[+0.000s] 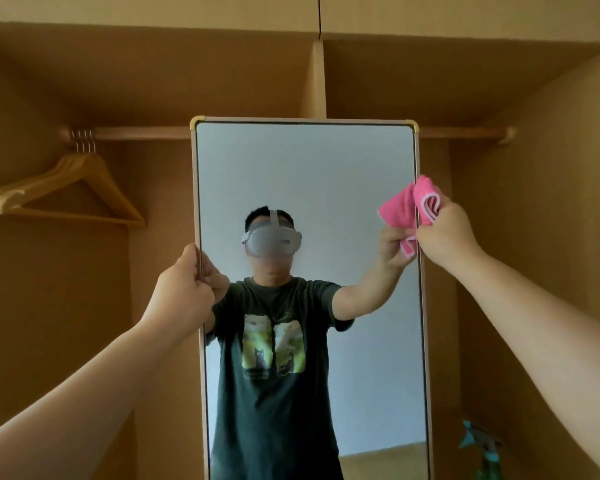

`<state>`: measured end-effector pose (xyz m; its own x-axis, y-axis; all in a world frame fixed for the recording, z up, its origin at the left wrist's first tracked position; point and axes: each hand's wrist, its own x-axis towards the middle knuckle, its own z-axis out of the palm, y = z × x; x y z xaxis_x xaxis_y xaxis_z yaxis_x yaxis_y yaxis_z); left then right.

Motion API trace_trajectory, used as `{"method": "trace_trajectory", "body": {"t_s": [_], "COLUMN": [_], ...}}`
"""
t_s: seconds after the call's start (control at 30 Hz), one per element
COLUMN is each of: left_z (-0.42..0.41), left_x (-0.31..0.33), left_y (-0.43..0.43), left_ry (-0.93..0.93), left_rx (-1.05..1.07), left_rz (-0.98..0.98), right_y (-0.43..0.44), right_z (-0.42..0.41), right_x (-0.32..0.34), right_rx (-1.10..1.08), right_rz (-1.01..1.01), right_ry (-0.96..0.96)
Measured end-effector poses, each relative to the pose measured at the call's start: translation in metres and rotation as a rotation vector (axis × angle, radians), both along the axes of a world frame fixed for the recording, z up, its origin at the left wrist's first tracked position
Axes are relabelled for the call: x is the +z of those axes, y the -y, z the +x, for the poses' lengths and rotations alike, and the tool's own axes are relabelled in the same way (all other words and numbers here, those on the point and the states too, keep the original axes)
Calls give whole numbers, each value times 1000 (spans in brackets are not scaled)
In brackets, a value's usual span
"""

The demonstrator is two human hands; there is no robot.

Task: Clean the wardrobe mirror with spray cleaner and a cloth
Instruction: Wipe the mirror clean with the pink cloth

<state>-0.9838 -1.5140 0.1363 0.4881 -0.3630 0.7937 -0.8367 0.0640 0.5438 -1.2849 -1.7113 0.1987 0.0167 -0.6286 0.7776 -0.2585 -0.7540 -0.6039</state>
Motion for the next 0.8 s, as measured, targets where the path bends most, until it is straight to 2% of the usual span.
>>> {"method": "trace_trajectory", "body": {"t_s": [0.07,0.37,0.8], "left_z": [-3,12,-27], "left_x": [-4,-28,-55], "left_y": [0,6,-7], "left_ry": [27,-31,-132], "left_rx": [-61,-87,-37], "left_rz": [48,138,140], "right_y": [-5,-18,-7], "right_z": [-1,-4,-21], "right_x": [-5,-34,-75], "right_rx": [8,59,182], "right_rz": [13,89,168], "right_ry": [-1,28,5]}}
